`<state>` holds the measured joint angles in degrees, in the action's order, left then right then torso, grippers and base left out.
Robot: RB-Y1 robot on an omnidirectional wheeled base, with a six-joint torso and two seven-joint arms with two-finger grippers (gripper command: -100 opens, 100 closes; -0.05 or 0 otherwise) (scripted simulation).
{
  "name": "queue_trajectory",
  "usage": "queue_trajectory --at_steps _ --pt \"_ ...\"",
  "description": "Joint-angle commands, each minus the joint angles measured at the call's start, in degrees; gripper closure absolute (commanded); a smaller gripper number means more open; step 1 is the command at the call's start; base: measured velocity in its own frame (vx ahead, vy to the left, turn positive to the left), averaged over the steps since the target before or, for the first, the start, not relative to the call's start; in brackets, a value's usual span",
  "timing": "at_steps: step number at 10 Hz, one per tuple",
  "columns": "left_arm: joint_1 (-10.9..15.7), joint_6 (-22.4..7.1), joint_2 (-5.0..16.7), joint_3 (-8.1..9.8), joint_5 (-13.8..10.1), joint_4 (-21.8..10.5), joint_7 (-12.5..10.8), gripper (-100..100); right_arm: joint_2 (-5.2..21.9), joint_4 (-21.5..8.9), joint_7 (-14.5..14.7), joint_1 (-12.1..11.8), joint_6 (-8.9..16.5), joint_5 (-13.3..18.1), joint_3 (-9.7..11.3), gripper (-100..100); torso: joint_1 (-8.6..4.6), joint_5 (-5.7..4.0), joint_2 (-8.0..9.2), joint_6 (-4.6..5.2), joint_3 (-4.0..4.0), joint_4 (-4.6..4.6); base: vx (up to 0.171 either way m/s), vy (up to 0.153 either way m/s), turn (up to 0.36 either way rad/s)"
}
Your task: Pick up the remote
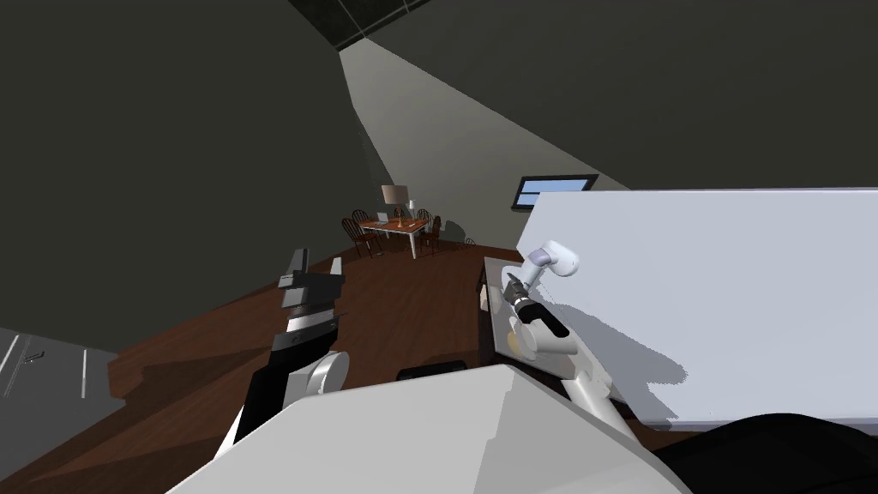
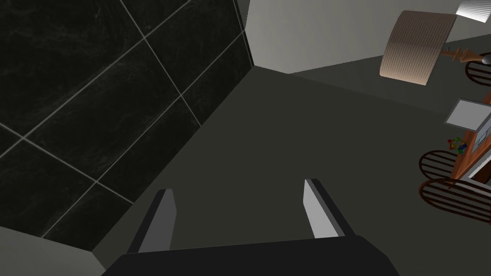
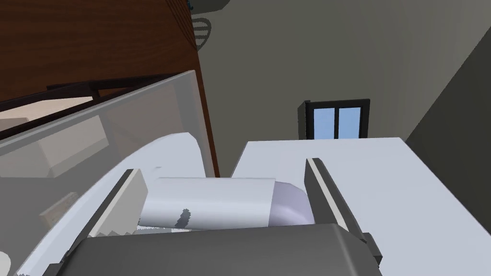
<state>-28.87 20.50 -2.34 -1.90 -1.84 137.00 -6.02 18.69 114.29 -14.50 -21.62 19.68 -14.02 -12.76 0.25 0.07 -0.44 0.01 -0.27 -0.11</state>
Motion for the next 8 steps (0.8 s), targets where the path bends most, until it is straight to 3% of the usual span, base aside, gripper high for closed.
queue_trajectory --at_steps 1,4,7,8 --pt "0.0 0.0 0.0 0.0 0.0 0.0 0.0 0 0.84 -1.0 -0.95 -0.11 1.94 -0.84 -0.62 -100 0.0 0.0 0.0 0.0 0.0 0.0 0.104 0.047 -0.021" --pt "0.0 0.0 0.0 0.0 0.0 0.0 0.0 0 2.01 -4.33 -3.75 -0.08 7.13 -2.8 -2.72 -100 -0.19 -0.04 0.05 0.0 0.02 0.0 0.115 0.03 -0.047" --pt "0.0 0.0 0.0 0.0 0.0 0.0 0.0 0 2.56 -6.1 -5.14 -0.19 10.02 -3.88 -3.76 -100 -0.17 -0.04 0.03 0.02 0.01 0.0 0.107 0.029 -0.047" --pt "0.0 0.0 0.01 0.0 0.0 0.0 0.0 0 3.06 -7.95 -6.51 -0.37 12.36 -5.02 -4.79 -100 -0.22 -0.05 0.08 0.0 0.03 0.01 0.119 -0.002 -0.075"
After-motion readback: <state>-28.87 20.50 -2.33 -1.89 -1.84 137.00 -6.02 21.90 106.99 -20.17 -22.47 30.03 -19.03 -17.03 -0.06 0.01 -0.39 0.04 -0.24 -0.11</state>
